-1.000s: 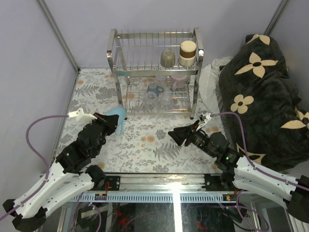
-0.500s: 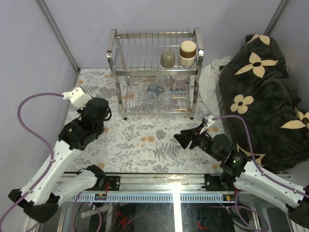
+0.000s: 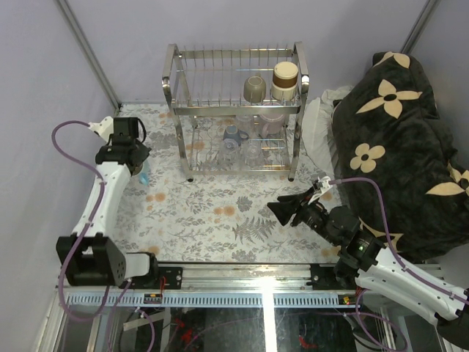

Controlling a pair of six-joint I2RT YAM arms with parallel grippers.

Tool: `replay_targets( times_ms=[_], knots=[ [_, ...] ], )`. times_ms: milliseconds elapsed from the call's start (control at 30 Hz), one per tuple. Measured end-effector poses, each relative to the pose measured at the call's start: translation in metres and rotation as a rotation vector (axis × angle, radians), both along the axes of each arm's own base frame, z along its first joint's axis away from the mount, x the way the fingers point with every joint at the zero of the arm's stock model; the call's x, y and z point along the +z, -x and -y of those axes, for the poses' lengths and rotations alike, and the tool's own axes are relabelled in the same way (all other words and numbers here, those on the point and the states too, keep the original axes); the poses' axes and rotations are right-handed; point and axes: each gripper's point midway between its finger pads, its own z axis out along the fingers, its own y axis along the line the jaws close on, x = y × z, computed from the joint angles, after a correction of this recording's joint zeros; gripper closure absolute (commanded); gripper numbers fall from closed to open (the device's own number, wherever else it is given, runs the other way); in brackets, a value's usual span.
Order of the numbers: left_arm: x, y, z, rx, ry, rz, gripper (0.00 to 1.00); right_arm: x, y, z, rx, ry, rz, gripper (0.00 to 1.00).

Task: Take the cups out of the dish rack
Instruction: Place the cup at the corner of the board.

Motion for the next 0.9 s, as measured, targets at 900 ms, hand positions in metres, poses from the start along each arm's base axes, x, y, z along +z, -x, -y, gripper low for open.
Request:
replay_targets(
  times_ms=[900],
  knots=[
    [-0.071, -0.160, -0.084, 0.070, -0.009, -0.128, 1.00, -0.034, -0.003, -0.004, -0.003, 0.074, -0.069, 0.41]
  ],
)
